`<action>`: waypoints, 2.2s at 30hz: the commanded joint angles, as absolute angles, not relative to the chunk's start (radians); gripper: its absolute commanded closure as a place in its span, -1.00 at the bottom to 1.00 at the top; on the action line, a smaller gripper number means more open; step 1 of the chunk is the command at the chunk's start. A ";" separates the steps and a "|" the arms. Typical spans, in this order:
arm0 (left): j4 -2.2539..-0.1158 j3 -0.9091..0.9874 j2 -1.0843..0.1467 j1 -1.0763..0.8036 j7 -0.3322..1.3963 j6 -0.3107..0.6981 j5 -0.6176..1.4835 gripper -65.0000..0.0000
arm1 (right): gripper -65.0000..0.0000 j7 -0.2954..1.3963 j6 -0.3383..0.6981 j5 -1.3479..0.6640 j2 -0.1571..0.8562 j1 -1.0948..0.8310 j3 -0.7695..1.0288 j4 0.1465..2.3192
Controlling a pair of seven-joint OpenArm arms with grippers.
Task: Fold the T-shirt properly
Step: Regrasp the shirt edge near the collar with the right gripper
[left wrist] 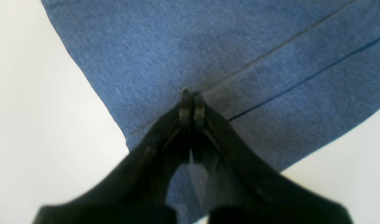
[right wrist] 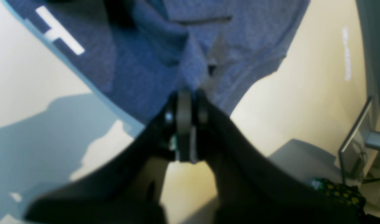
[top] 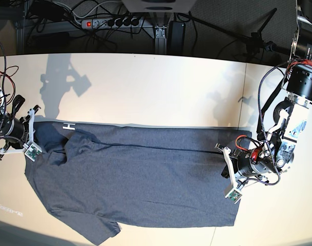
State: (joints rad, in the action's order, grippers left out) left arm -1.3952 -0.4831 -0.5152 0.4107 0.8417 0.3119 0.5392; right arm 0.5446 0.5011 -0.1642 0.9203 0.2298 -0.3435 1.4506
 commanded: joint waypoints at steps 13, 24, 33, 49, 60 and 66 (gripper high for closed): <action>-1.412 -0.475 -0.527 0.441 0.828 0.337 0.542 1.00 | 0.67 0.436 0.520 -0.158 0.944 0.255 -0.332 1.393; -1.412 -0.475 -0.527 0.441 0.827 0.337 0.538 1.00 | -0.30 0.367 0.516 -0.202 0.888 0.309 -0.331 1.315; -1.412 -0.474 -0.527 0.449 0.823 0.325 0.539 1.00 | 1.00 0.458 0.509 -0.285 0.808 0.355 -0.331 1.316; -1.452 -0.474 -0.527 0.449 0.823 0.326 0.539 1.00 | 1.00 0.514 0.467 -0.289 0.862 0.355 -0.314 1.168; -1.452 -0.474 -0.527 0.449 0.823 0.326 0.539 1.00 | 1.00 0.299 0.460 -0.099 0.867 0.360 -0.314 1.044; -1.452 -0.474 -0.527 0.448 0.820 0.326 0.539 1.00 | 1.00 0.229 0.459 -0.056 0.855 0.394 -0.314 0.996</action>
